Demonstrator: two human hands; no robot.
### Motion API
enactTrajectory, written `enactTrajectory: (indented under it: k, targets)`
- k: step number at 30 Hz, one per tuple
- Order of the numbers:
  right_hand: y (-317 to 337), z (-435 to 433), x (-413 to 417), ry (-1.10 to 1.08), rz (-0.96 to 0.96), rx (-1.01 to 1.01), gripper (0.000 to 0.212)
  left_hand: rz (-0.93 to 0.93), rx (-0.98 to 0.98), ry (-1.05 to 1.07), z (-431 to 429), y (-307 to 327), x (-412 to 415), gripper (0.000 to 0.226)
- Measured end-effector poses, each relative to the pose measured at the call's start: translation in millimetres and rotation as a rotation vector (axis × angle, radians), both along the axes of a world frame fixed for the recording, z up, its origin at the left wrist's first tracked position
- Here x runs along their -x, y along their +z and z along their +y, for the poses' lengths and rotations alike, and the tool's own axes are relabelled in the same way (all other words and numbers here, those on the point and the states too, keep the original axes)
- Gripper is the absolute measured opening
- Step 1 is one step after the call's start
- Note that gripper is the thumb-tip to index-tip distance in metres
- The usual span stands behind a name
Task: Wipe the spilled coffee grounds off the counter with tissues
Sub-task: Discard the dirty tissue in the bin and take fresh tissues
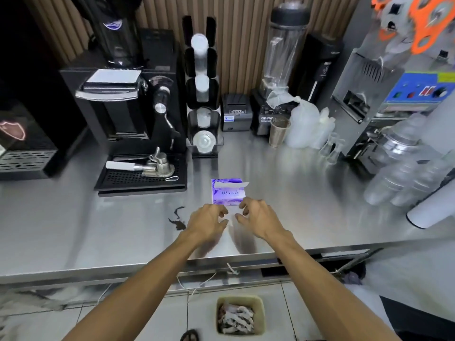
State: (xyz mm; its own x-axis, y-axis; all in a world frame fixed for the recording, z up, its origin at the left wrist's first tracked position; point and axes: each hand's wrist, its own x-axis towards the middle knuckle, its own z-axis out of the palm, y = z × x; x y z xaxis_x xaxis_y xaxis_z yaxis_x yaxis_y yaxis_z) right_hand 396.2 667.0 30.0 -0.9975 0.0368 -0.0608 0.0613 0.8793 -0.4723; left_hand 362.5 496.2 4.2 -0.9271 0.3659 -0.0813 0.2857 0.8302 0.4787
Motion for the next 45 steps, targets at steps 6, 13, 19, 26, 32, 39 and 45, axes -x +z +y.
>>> enactTrajectory:
  k: [6, 13, 19, 26, 32, 39, 45]
  targets:
    - [19, -22, 52, 0.012, 0.098, -0.134, 0.039, 0.01, 0.027, 0.085, -18, 1, 57, 0.048]
    - [17, -42, 96, 0.027, 0.021, -0.344, 0.037, -0.106, 0.111, -0.002, -19, -6, 115, 0.103]
    - [18, -48, 113, 0.031, 0.014, -0.408, 0.021, -0.13, 0.195, -0.109, -18, -14, 135, 0.09]
    - [61, -46, 118, 0.011, 0.128, -0.391, 0.016, -0.115, 0.143, -0.11, -15, -26, 138, 0.089]
    - [103, -49, 103, 0.012, 0.216, -0.369, 0.015, -0.124, 0.131, -0.097, -17, -28, 136, 0.091]
    - [131, -59, 91, 0.054, 0.246, -0.168, 0.006, -0.345, -0.571, 0.024, -40, -8, 120, 0.087]
    - [124, -74, 90, 0.075, 0.147, 0.349, 0.01, -0.482, -0.98, 0.127, -102, 19, 86, 0.033]
